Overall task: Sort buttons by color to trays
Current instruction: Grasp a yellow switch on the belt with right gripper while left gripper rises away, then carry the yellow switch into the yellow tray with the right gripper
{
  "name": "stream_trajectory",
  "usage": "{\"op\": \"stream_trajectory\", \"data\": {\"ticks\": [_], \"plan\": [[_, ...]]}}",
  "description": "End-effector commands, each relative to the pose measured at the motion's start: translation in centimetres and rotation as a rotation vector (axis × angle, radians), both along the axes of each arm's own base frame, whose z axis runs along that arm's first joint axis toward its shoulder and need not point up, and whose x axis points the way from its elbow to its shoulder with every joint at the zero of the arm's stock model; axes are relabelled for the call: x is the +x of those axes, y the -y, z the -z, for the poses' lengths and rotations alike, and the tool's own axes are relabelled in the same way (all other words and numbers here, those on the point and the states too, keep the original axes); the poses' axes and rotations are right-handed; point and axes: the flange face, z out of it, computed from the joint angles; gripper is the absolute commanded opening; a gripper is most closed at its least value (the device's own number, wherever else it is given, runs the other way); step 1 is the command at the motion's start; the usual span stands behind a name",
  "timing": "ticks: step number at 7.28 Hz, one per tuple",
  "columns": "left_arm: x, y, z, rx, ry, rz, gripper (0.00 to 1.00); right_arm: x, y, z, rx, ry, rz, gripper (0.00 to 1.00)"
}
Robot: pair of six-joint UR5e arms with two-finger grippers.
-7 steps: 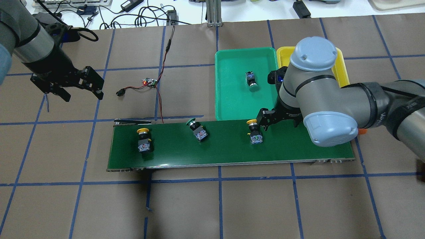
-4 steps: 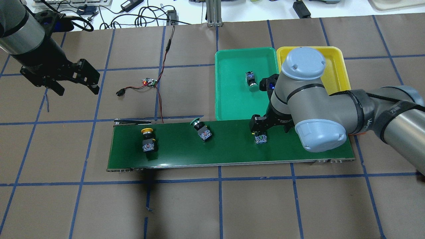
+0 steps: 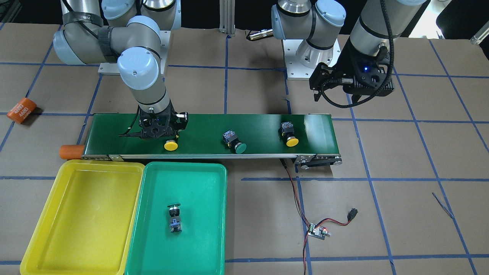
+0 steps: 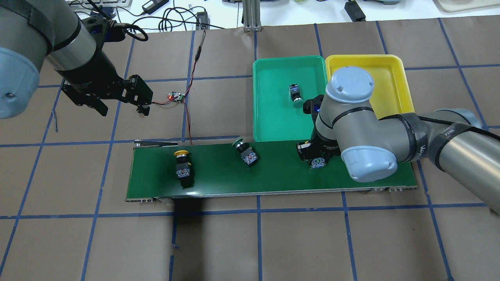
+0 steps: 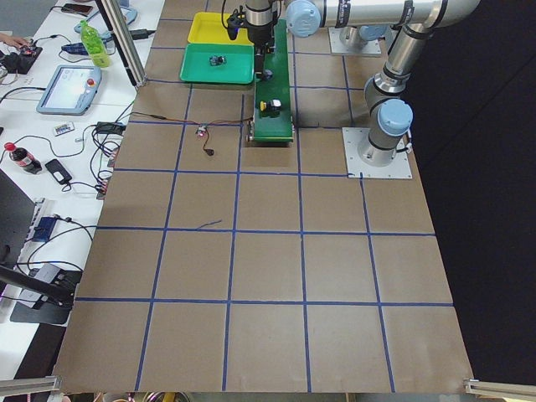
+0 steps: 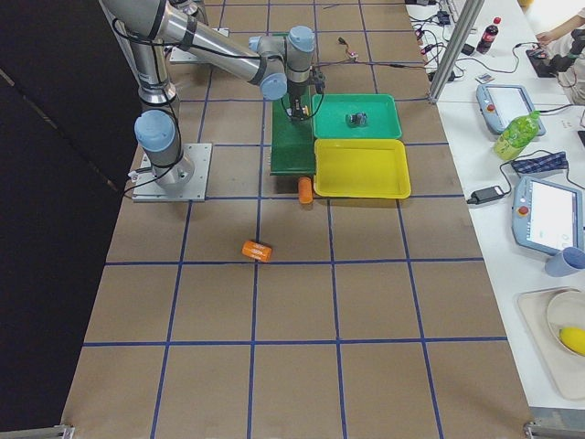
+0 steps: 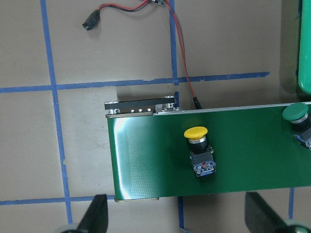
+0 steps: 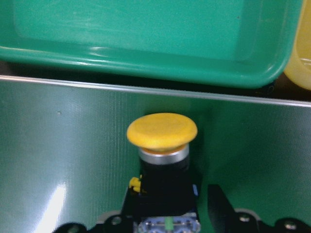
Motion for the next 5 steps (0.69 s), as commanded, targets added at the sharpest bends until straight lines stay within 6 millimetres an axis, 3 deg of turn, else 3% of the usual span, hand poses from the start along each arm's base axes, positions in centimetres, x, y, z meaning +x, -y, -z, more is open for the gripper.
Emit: {"op": "stream_trajectory", "data": {"ticks": [1,2,3,4,5], "plan": [[-0.3,-1.2,0.4,0.004,-0.001,0.006,1.0,-0.8,0.8,-0.5,-0.015,0.006,0.014,0.0],[-0.2,-1.2,0.4,-0.004,0.002,0.012,1.0,-1.6,3.3,-2.9,-0.075,0.008,0.031,0.0],[-0.3,-1.1,0.5,-0.006,-0.001,0.009,1.0,-3.4,7.6,-3.5,-0.082,0.009,0.061,0.0],[-0.2,-1.1,0.5,-0.006,0.002,0.01,1.0,-6.1,12.3,-2.6,-0.074,0.013,0.091,0.0],[-0.2,-1.1,0.6,-0.003,0.003,0.012,1.0,-8.2,15.7,-3.1,-0.089,0.014,0.088,0.0]]}}
